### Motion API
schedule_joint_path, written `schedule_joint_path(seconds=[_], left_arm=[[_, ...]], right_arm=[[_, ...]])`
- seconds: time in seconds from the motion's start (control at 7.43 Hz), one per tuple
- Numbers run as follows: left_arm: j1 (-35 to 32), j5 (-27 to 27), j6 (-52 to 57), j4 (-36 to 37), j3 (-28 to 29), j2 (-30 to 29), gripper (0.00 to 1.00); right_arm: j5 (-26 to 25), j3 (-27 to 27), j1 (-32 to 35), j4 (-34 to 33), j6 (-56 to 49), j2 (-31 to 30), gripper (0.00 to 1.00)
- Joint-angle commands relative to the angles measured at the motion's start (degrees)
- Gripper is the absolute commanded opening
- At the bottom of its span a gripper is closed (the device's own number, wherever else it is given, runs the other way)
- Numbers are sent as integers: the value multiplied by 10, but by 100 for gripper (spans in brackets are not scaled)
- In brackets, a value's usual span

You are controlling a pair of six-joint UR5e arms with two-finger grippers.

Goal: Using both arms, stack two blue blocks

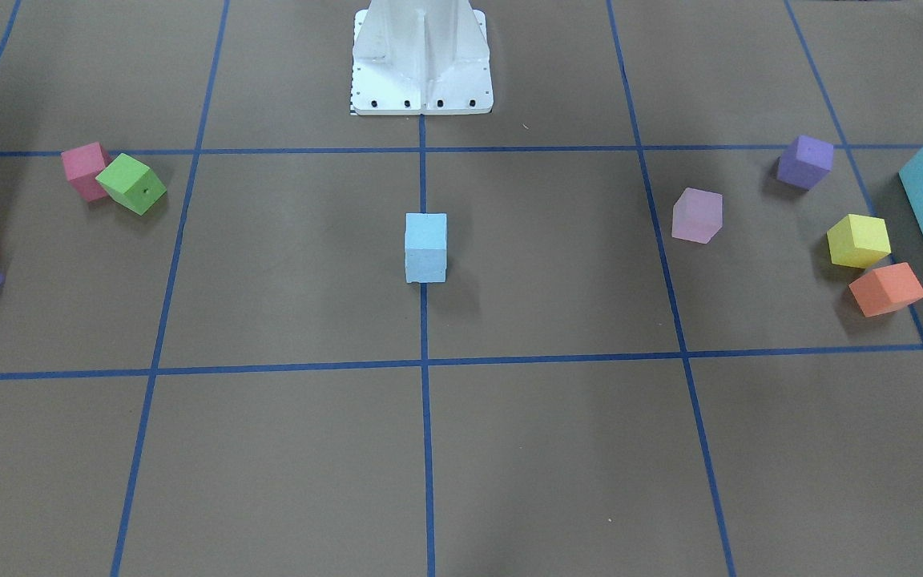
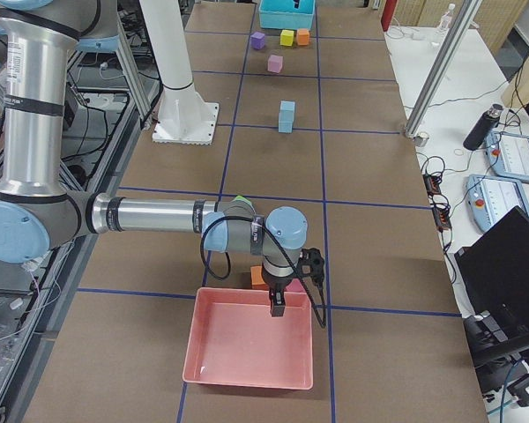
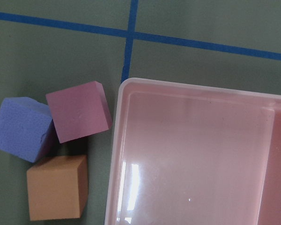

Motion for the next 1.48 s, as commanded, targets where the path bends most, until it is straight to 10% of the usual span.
schedule_joint_path(seconds=[0.0,1.35], left_arm=[[-75,-19,21,-45,17,48,98],[-102,-58,14,-93,13,79,98]], right_arm=[[0,1,0,0,0,1,100],[0,2,0,0,2,1,100]])
